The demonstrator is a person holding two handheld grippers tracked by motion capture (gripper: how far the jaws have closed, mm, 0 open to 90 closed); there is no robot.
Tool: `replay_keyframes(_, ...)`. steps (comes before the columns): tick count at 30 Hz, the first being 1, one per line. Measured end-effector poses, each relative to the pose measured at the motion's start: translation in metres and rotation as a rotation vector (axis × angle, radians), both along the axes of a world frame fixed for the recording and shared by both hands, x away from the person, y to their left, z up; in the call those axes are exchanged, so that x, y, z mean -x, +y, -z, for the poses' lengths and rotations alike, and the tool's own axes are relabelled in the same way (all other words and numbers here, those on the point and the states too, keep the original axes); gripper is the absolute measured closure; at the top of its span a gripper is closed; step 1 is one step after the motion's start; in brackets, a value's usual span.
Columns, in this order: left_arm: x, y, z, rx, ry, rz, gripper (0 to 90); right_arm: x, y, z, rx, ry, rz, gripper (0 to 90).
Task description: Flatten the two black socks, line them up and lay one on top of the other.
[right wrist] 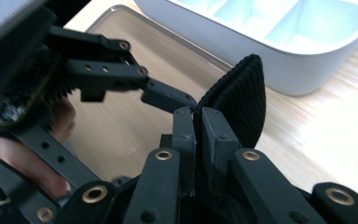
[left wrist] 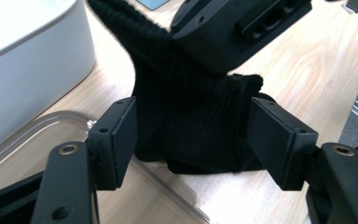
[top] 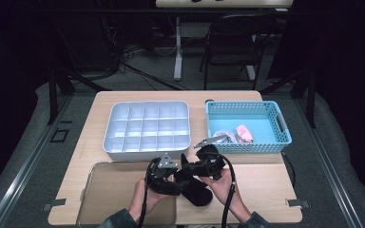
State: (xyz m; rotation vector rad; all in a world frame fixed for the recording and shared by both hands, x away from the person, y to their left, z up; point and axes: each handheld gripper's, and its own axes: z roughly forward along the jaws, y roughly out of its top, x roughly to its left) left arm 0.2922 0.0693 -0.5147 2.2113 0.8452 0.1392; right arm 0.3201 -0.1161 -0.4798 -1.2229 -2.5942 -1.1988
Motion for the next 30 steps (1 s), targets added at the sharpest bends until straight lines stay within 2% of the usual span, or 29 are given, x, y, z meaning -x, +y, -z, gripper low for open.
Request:
replay_keyframes(8, -0.002, 0.000, -0.001, 0.043, -0.032, -0.033, 43.4, 0.002, 0.005, -0.002, -0.038, -0.011, 0.006, 84.2)
replay_keyframes(11, -0.002, 0.001, -0.001, 0.060, -0.037, -0.053, 51.6, 0.003, 0.006, -0.002, -0.049, -0.014, 0.009, 84.1)
replay_keyframes(17, -0.005, 0.004, 0.001, 0.050, -0.018, -0.057, 71.4, 0.002, 0.007, 0.002, -0.052, -0.007, 0.007, 81.6)
replay_keyframes(19, -0.007, 0.006, 0.003, 0.053, -0.011, -0.054, 78.6, 0.002, 0.006, 0.003, -0.050, -0.003, 0.005, 79.1)
replay_keyframes(21, -0.008, 0.008, 0.005, 0.058, -0.004, -0.058, 81.4, 0.002, 0.006, 0.004, -0.051, 0.002, -0.003, 75.6)
replay_keyframes(25, -0.010, 0.013, 0.005, 0.061, 0.004, -0.059, 83.5, 0.002, 0.001, 0.004, -0.055, -0.001, -0.002, 64.8)
replay_keyframes(28, -0.010, 0.017, 0.004, 0.057, 0.008, -0.059, 83.7, 0.003, -0.004, 0.002, -0.051, -0.008, 0.000, 60.9)
replay_keyframes(30, -0.010, 0.021, 0.004, 0.057, 0.015, -0.057, 83.7, 0.003, -0.014, 0.001, -0.038, -0.008, 0.011, 53.7)
